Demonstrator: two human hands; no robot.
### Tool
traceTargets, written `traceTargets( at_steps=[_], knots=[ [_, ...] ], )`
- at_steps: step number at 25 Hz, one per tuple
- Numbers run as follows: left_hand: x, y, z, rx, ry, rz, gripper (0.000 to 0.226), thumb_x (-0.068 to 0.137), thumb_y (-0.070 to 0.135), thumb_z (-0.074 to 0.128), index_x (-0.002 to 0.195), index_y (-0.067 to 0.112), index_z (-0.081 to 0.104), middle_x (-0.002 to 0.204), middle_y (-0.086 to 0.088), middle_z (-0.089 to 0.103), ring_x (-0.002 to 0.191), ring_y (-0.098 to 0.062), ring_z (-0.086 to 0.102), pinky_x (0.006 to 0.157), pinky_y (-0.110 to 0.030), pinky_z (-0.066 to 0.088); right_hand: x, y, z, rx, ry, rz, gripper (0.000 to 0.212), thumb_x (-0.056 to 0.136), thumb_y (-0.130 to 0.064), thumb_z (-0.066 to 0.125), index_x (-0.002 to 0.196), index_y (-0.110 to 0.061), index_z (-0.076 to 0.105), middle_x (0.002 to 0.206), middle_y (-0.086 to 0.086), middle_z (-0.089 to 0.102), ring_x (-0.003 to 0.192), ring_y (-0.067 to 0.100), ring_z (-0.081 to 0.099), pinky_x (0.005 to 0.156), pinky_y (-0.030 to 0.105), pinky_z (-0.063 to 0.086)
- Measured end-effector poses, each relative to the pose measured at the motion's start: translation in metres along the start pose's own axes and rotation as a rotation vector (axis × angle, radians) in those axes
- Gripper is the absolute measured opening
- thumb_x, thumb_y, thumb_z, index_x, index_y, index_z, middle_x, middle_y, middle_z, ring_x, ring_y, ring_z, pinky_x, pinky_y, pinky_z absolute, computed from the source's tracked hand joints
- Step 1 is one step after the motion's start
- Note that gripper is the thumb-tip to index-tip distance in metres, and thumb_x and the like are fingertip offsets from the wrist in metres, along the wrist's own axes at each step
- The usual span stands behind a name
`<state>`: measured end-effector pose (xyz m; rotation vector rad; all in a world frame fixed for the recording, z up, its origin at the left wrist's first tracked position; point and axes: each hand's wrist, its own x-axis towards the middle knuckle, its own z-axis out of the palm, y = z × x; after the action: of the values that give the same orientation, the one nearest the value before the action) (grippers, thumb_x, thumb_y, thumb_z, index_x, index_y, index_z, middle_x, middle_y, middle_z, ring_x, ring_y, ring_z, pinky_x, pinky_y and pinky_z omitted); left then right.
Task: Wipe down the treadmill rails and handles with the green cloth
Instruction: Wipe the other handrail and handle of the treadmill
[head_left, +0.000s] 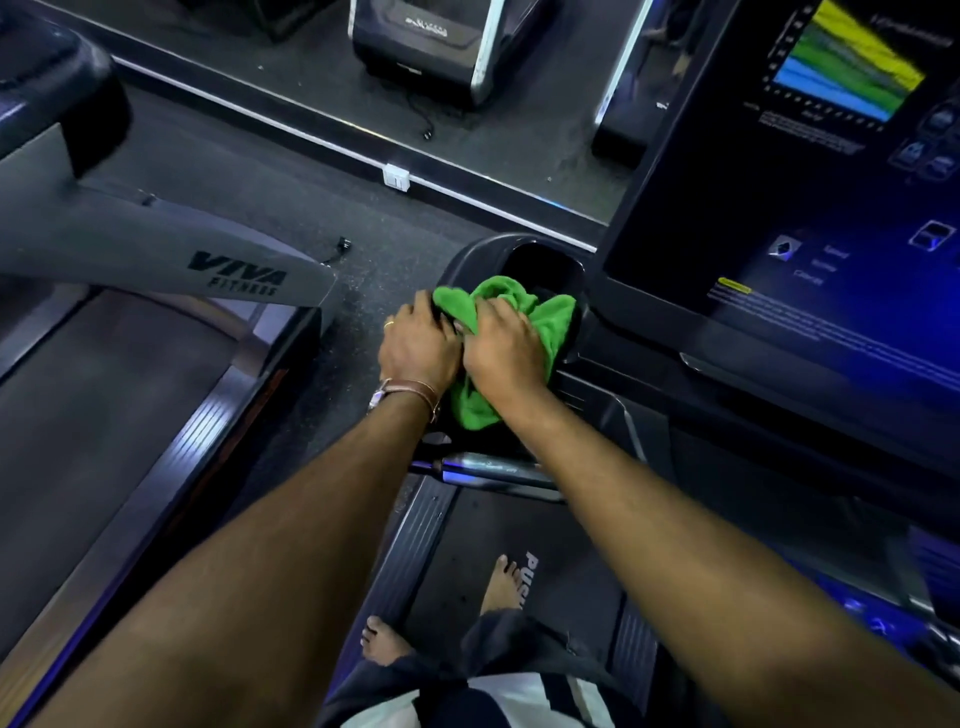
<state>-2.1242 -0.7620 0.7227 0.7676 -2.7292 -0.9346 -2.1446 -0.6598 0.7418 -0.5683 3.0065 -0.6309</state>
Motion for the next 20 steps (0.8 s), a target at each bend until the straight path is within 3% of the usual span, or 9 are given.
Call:
traceTargets(
  at_steps=[3, 6, 9, 12, 14, 15, 17, 18, 20],
  knots=[
    [-0.003, 0.002, 0.000, 0.049, 0.005, -0.024, 0.028, 0.093, 0.029, 0.044, 0.112, 0.009, 0.049, 0.114, -0.020, 0.058, 0.106, -0.041, 0.051, 0.085, -0.045, 0.041, -0.031, 0.053, -0.024, -0.414, 0.014, -0.255, 0.031, 0.082, -0.011, 0.045, 0.104, -0.005, 0.065, 0.097, 0.013, 0.066, 0.087, 0.035, 0.059, 0.069, 0.040, 0.048],
    [-0.001, 0.000, 0.001, 0.014, -0.005, -0.028, 0.028, 0.094, 0.030, 0.044, 0.111, 0.009, 0.050, 0.114, -0.019, 0.058, 0.106, -0.040, 0.051, 0.086, -0.045, 0.042, -0.030, 0.042, -0.034, -0.521, 0.046, -0.237, 0.030, 0.080, -0.008, 0.038, 0.091, -0.004, 0.066, 0.087, 0.016, 0.068, 0.079, 0.035, 0.060, 0.071, 0.041, 0.049],
    [0.000, -0.003, 0.001, -0.023, 0.017, -0.031, 0.027, 0.093, 0.030, 0.043, 0.107, 0.009, 0.052, 0.111, -0.021, 0.061, 0.104, -0.041, 0.053, 0.084, -0.044, 0.041, 0.004, -0.002, -0.013, -0.056, -0.004, 0.050, 0.024, 0.091, -0.017, 0.053, 0.108, -0.004, 0.065, 0.110, 0.017, 0.067, 0.102, 0.037, 0.061, 0.084, 0.041, 0.047],
    [-0.005, 0.000, -0.006, -0.083, 0.026, -0.012, 0.035, 0.098, 0.039, 0.037, 0.106, 0.012, 0.058, 0.108, -0.019, 0.064, 0.101, -0.039, 0.056, 0.082, -0.041, 0.041, 0.029, -0.021, 0.001, 0.447, 0.220, 0.361, 0.026, 0.094, -0.024, 0.059, 0.110, -0.004, 0.067, 0.110, 0.017, 0.069, 0.104, 0.036, 0.061, 0.087, 0.038, 0.043],
    [-0.011, 0.002, -0.011, -0.187, 0.026, 0.003, 0.040, 0.098, 0.047, 0.035, 0.114, 0.019, 0.058, 0.111, -0.015, 0.065, 0.103, -0.036, 0.057, 0.082, -0.039, 0.042, 0.041, -0.022, 0.003, 0.623, 0.284, 0.394, 0.025, 0.093, -0.024, 0.062, 0.106, -0.004, 0.069, 0.104, 0.015, 0.071, 0.099, 0.034, 0.064, 0.086, 0.038, 0.048],
    [-0.014, 0.002, -0.012, -0.259, 0.026, -0.015, 0.045, 0.097, 0.052, 0.034, 0.118, 0.019, 0.056, 0.113, -0.016, 0.065, 0.104, -0.036, 0.057, 0.081, -0.038, 0.042, 0.044, -0.022, 0.006, 0.681, 0.221, 0.332, 0.028, 0.093, -0.026, 0.063, 0.109, -0.003, 0.069, 0.106, 0.015, 0.071, 0.101, 0.032, 0.065, 0.088, 0.037, 0.049],
    [-0.019, 0.001, -0.016, -0.424, 0.062, -0.112, 0.058, 0.093, 0.057, 0.033, 0.120, 0.009, 0.053, 0.116, -0.023, 0.062, 0.106, -0.039, 0.056, 0.081, -0.038, 0.041, 0.033, -0.029, 0.008, 0.655, -0.077, 0.093, 0.036, 0.095, -0.031, 0.061, 0.117, -0.004, 0.065, 0.119, 0.016, 0.067, 0.117, 0.027, 0.059, 0.104, 0.037, 0.042],
    [-0.019, -0.002, -0.019, -0.489, 0.102, -0.172, 0.062, 0.091, 0.056, 0.035, 0.118, 0.004, 0.053, 0.116, -0.025, 0.062, 0.106, -0.039, 0.056, 0.083, -0.037, 0.041, 0.027, -0.029, 0.011, 0.563, -0.223, -0.075, 0.035, 0.096, -0.029, 0.058, 0.121, -0.004, 0.063, 0.129, 0.016, 0.063, 0.129, 0.025, 0.051, 0.114, 0.040, 0.031],
    [-0.018, -0.008, -0.023, -0.558, 0.155, -0.234, 0.055, 0.089, 0.048, 0.048, 0.119, 0.002, 0.053, 0.115, -0.023, 0.063, 0.107, -0.038, 0.058, 0.084, -0.034, 0.041, 0.024, -0.015, 0.012, 0.231, -0.330, -0.373, 0.042, 0.096, -0.021, 0.052, 0.135, -0.005, 0.052, 0.146, 0.010, 0.049, 0.144, 0.021, 0.031, 0.121, 0.048, 0.010]
  ],
)
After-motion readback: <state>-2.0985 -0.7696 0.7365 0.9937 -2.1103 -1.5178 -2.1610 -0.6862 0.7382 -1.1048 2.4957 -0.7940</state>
